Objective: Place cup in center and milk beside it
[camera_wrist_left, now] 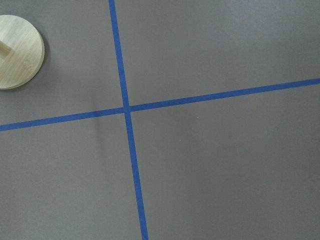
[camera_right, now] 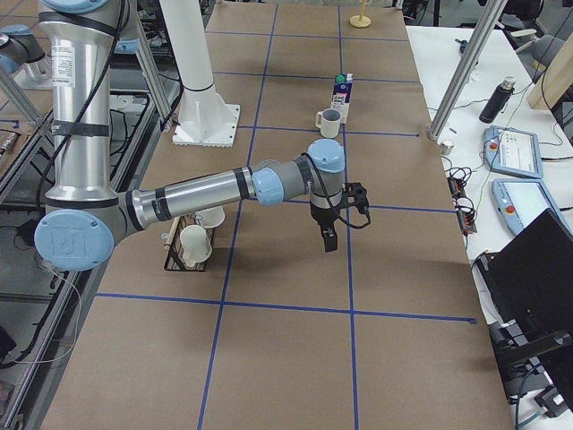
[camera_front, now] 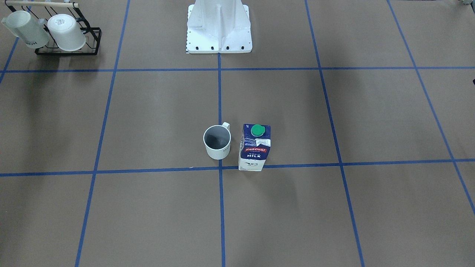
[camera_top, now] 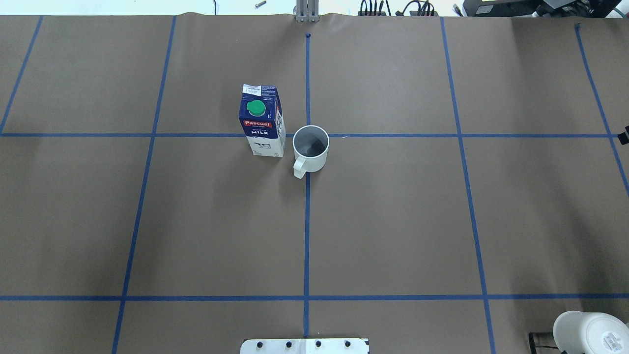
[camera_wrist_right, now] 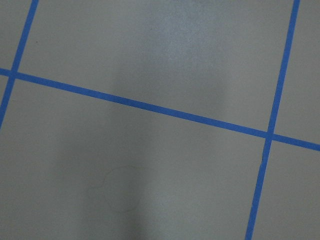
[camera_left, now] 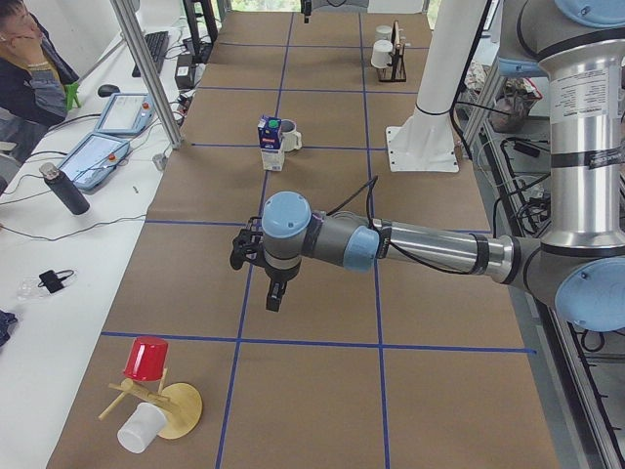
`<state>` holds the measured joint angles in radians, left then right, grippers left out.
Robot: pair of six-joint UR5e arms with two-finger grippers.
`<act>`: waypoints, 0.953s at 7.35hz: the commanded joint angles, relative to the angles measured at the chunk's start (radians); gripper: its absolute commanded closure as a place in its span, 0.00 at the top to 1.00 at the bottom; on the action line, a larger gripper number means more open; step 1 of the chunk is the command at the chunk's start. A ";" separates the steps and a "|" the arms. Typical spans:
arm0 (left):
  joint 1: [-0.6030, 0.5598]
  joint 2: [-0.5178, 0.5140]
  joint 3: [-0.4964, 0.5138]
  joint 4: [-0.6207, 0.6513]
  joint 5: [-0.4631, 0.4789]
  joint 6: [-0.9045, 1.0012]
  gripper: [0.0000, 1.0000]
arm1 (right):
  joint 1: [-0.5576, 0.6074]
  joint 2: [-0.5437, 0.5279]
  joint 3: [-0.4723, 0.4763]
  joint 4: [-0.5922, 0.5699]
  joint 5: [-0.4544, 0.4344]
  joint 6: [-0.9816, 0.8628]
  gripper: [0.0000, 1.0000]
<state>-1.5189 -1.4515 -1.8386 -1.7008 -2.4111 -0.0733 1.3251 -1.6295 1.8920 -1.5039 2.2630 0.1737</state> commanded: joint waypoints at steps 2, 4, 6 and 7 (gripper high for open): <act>0.002 -0.007 -0.024 0.001 -0.014 -0.164 0.98 | 0.002 -0.022 -0.004 0.004 -0.005 -0.005 1.00; 0.002 0.026 -0.047 -0.003 -0.019 -0.160 0.98 | 0.002 -0.029 0.004 0.005 -0.002 0.000 1.00; 0.009 0.077 -0.087 -0.034 -0.010 -0.158 0.98 | 0.003 -0.035 -0.001 0.004 0.010 0.000 1.00; 0.023 0.077 -0.090 -0.042 -0.003 -0.158 0.98 | 0.031 -0.061 0.001 0.004 0.024 0.000 1.00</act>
<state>-1.5076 -1.3831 -1.9194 -1.7295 -2.4214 -0.2321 1.3339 -1.6678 1.8930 -1.5000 2.2725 0.1732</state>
